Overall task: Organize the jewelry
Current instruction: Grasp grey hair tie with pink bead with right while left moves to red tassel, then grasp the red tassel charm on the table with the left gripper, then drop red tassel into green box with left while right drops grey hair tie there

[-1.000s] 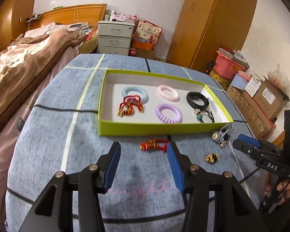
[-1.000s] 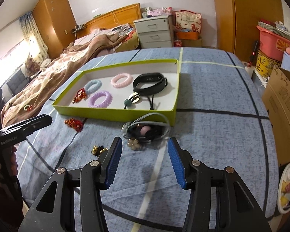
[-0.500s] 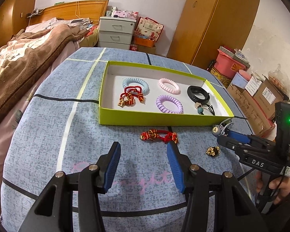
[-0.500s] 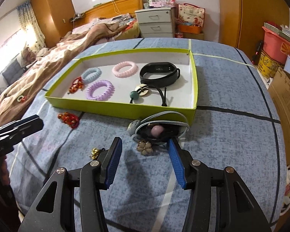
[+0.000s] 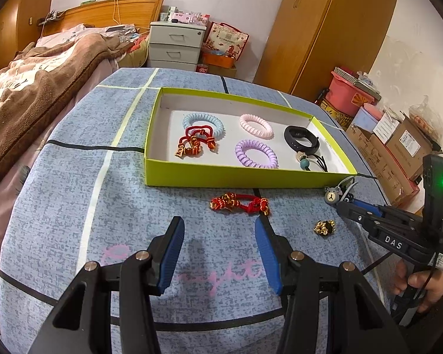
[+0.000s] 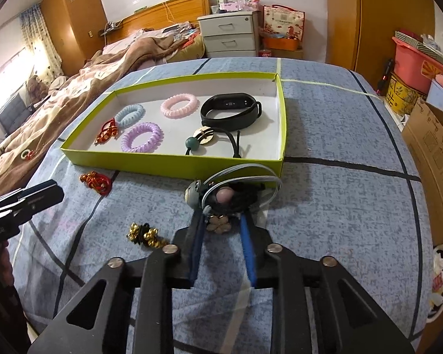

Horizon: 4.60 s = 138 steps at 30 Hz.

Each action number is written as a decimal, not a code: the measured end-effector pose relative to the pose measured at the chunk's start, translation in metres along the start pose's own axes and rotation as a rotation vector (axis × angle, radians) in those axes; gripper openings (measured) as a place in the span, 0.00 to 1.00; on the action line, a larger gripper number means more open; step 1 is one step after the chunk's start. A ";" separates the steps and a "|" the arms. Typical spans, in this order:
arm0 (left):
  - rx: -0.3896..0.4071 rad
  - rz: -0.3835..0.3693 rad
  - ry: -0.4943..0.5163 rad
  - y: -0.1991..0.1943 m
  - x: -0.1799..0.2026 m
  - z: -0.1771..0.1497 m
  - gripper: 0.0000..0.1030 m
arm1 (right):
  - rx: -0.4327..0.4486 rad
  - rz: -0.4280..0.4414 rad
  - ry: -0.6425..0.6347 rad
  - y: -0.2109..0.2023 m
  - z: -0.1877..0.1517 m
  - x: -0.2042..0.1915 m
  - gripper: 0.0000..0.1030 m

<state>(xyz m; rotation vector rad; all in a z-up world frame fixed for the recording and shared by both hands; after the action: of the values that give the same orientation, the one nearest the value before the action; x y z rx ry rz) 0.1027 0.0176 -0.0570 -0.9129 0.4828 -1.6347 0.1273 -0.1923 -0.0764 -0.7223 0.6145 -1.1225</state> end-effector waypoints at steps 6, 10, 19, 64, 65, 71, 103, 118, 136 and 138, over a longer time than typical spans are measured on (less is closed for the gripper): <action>-0.007 -0.002 0.002 0.000 0.001 -0.001 0.50 | 0.017 0.008 -0.015 -0.010 -0.005 -0.003 0.18; -0.009 0.000 0.003 0.000 0.002 -0.003 0.50 | 0.030 0.024 -0.009 -0.020 -0.009 0.000 0.18; -0.014 -0.005 0.005 0.000 0.004 -0.004 0.50 | 0.099 0.066 0.068 -0.046 -0.020 0.017 0.18; -0.059 0.058 0.138 0.041 0.026 0.011 0.23 | 0.092 0.103 0.056 -0.037 -0.018 0.012 0.18; -0.060 0.054 0.136 0.042 0.027 0.011 0.21 | 0.092 0.102 0.055 -0.037 -0.018 0.011 0.18; -0.055 0.053 0.129 0.039 0.026 0.010 0.15 | 0.093 0.099 0.057 -0.038 -0.018 0.011 0.18; 0.075 0.014 0.112 0.008 0.021 0.078 0.14 | 0.158 0.114 -0.031 -0.025 0.068 -0.019 0.18; 0.020 0.045 0.095 0.059 0.002 0.115 0.14 | 0.073 0.098 -0.067 0.045 0.121 -0.017 0.18; -0.048 0.069 0.067 0.092 -0.013 0.119 0.16 | 0.001 0.072 -0.089 0.085 0.126 -0.016 0.18; -0.054 0.070 0.071 0.094 -0.012 0.118 0.19 | -0.002 0.072 -0.094 0.085 0.127 -0.016 0.18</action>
<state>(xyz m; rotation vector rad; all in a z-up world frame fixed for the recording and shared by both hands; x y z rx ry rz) 0.2533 0.0216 -0.0566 -0.8703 0.6039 -1.6011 0.2668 -0.1295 -0.0620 -0.7448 0.5580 -1.0163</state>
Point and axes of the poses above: each gripper's, at about its wrist camera, not at the fingertips, and y roughly the way its jaws point, x to its right, z to its top, the point moved 5 cm from there along y, roughly the way its jaws point, and after that the axes turned 5 degrees about -y, right-handed, at the moved point
